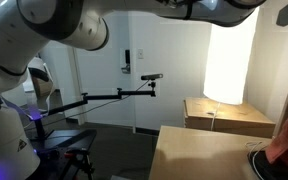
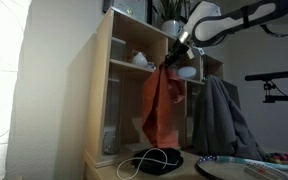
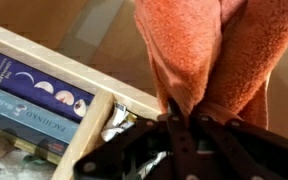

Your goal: Pick up the orange towel from the table, wipe the top shelf of the cabinet and put back on the table

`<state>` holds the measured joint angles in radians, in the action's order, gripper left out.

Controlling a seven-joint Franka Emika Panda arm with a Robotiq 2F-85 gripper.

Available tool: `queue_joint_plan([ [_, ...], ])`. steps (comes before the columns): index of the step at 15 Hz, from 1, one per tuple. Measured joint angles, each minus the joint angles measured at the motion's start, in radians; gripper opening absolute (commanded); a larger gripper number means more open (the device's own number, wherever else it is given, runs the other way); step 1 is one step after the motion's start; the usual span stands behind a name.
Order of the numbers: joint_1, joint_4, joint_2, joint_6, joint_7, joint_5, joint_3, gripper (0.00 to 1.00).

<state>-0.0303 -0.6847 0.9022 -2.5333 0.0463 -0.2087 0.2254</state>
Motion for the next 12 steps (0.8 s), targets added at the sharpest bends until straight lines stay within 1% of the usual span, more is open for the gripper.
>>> queue_joint_plan([
  [7,-0.002,0.04,0.001,-0.018,-0.008,-0.005,0.012,0.02],
  [12,0.0,0.049,0.004,-0.147,-0.058,-0.012,0.06,0.02],
])
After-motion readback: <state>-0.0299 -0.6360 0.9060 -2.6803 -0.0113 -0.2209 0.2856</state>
